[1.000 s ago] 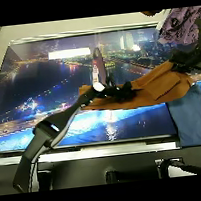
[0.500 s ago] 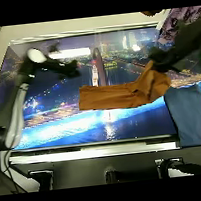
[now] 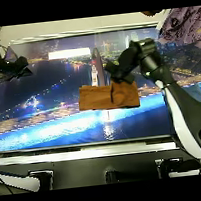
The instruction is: Fold the clothes and pants, and hang the long-sleeved shirts on hangers.
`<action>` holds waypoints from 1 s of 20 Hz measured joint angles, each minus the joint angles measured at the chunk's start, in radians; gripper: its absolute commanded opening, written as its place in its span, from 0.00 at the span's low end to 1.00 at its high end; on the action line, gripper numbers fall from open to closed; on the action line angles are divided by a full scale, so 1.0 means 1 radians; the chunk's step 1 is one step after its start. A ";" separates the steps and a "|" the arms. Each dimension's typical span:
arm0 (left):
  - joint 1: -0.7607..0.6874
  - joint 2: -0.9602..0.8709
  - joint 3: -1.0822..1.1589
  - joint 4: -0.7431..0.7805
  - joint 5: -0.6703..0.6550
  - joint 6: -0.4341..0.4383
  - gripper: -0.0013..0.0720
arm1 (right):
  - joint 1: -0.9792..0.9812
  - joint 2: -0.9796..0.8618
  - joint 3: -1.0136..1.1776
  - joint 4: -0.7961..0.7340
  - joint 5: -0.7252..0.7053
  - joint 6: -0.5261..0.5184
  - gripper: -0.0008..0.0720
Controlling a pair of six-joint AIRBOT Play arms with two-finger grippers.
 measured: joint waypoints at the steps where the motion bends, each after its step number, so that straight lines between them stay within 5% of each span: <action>1: 0.011 0.002 0.000 0.003 -0.002 0.004 0.04 | 0.011 -0.015 0.000 0.021 0.031 0.014 0.05; 20: 0.039 0.006 -0.020 0.011 -0.009 0.016 0.04 | 0.069 -0.153 0.000 0.269 0.297 -0.004 0.05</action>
